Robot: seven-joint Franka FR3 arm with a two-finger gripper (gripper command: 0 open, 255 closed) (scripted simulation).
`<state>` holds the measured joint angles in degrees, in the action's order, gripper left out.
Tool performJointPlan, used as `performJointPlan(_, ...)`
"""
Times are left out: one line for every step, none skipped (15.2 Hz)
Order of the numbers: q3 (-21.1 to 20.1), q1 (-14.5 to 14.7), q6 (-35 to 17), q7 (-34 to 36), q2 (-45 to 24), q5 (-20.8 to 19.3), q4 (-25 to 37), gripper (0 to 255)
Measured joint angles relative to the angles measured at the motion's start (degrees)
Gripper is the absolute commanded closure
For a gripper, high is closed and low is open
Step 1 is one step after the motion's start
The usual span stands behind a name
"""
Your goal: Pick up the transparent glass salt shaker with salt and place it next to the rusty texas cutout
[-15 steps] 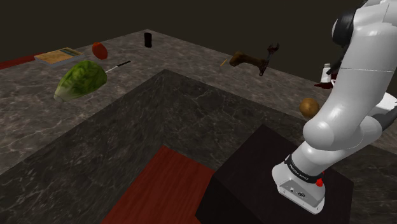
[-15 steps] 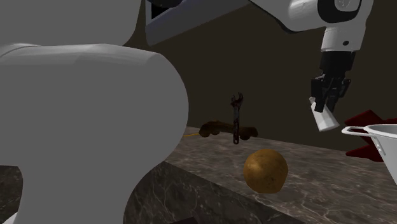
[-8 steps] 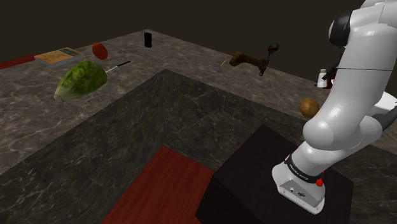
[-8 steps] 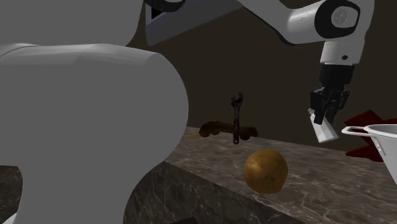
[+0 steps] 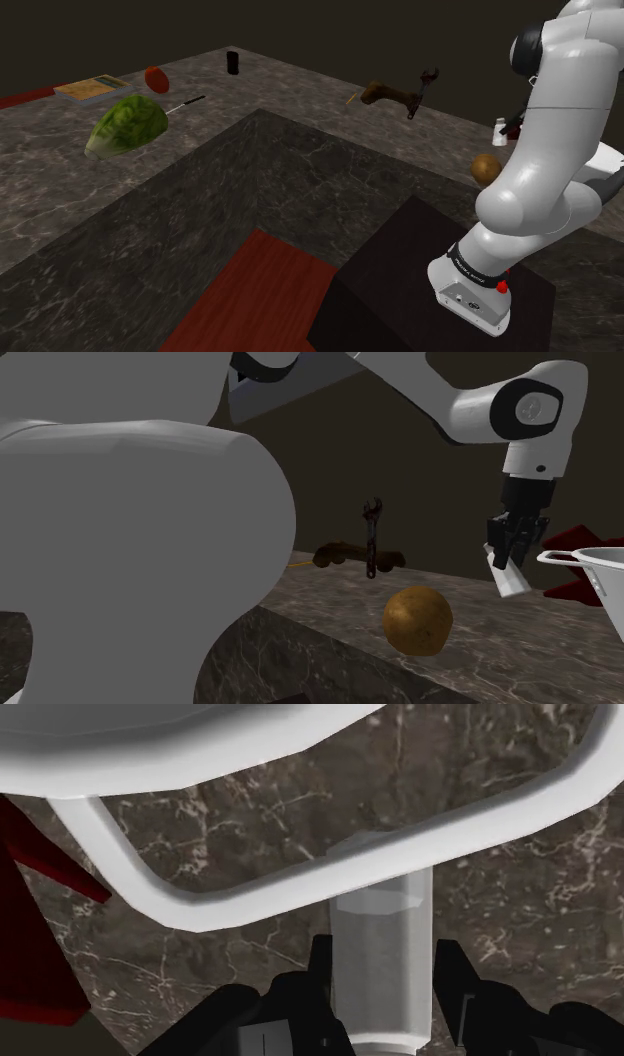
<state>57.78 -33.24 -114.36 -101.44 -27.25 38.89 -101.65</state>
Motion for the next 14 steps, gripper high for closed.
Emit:
performJointPlan(-0.27,-0.16,-0.5,-0.33,-0.33,0.4,-0.35,255)
performJointPlan(-0.57,-0.26,-1.08,-0.65,-0.66,0.83,-0.76,255)
performJointPlan(-0.85,-0.5,-1.44,-0.98,-1.02,1.21,-0.94,255)
performJointPlan(-1.16,-0.67,-1.96,-1.3,-1.39,1.65,-1.24,255)
performJointPlan(-1.45,-0.81,-2.45,-1.63,-1.71,2.06,-1.58,255)
performJointPlan(-1.66,-0.98,-2.74,-1.88,-1.97,2.35,-1.74,255)
performJointPlan(-1.74,-1.05,-2.84,-1.96,-2.08,2.47,-1.78,255)
performJointPlan(-1.79,-1.08,-2.92,-2.01,-2.14,2.54,-1.8,255)
performJointPlan(-1.81,-1.09,-2.95,-2.04,-2.16,2.57,-1.82,255)
performJointPlan(-1.82,-1.1,-2.97,-2.05,-2.17,2.58,-1.83,255)
performJointPlan(-1.83,-1.1,-2.98,-2.06,-2.17,2.59,-1.84,255)
performJointPlan(-1.83,-1.11,-2.98,-2.06,-2.18,2.59,-1.84,255)
performJointPlan(-1.83,-1.11,-2.99,-2.06,-2.18,2.59,-1.84,0)
performJointPlan(-1.83,-1.11,-2.99,-2.07,-2.17,2.6,-1.85,0)
